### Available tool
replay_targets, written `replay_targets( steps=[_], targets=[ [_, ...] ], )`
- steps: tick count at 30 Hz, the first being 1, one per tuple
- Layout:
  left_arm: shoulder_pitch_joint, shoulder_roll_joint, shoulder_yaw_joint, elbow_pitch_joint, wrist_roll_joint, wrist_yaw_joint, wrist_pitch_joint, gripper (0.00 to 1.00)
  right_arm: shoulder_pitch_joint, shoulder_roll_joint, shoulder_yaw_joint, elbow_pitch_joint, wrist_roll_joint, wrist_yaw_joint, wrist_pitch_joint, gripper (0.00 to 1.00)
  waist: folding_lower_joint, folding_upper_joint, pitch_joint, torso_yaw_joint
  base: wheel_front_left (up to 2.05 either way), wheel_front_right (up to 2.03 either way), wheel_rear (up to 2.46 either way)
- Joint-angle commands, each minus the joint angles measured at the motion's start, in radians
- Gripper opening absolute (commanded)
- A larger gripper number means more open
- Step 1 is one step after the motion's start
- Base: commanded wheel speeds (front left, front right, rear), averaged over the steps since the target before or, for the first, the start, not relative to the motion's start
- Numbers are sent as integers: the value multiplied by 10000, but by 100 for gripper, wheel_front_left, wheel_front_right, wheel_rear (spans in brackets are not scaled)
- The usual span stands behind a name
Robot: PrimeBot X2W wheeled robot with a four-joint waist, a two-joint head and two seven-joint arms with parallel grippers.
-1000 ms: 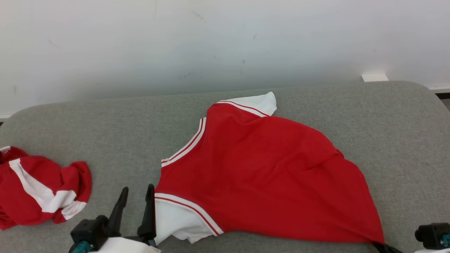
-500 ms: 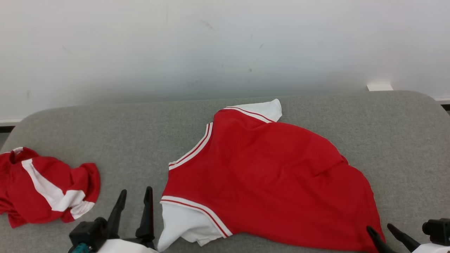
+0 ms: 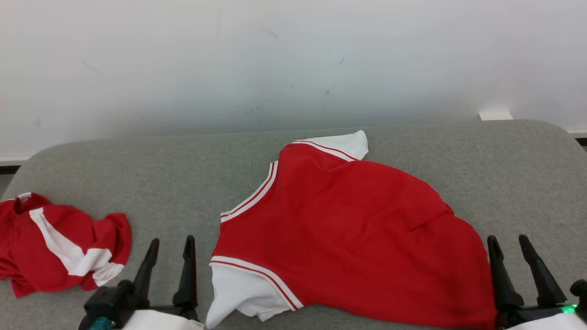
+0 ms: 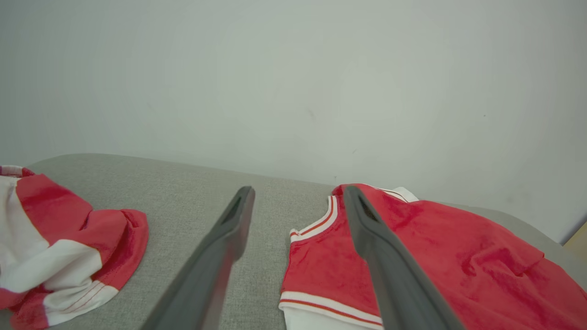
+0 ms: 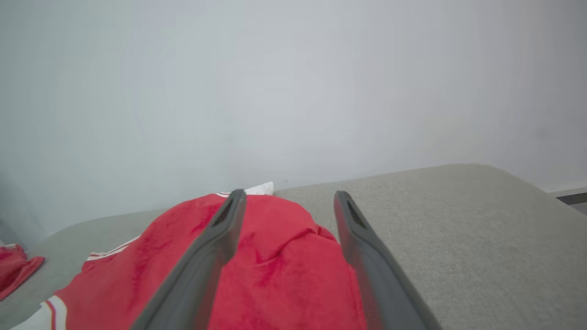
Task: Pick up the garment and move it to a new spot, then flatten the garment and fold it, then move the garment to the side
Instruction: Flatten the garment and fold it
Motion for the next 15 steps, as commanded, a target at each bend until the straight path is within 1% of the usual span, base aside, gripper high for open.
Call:
replay_targets(
  steps=[1, 5, 7, 12, 15],
  targets=[
    [177, 29, 36, -94, 101, 31, -4, 100, 49, 135, -93, -133, -139, -23, -63, 100, 0, 0, -13, -10, 0, 0, 0],
    [296, 26, 169, -224, 378, 59, -4, 100, 47, 651, -347, -860, -1196, -23, -74, 100, 0, 0, -62, -29, 0, 0, 0],
    [372, 26, 172, -147, 458, 104, -4, 100, 209, 833, -402, -925, -1599, -23, -76, 100, 0, 0, -83, -10, 0, 0, 0],
    [452, 25, 106, -12, 470, 156, -4, 100, 286, 1040, -422, -724, -1879, -23, -80, 100, 0, 0, -149, 81, 0, 0, 0],
    [460, 24, 71, 21, 439, 191, -4, 100, 298, 1005, -400, -569, -1889, -23, -82, 100, 0, 0, -186, 135, 0, 0, 0]
  ],
)
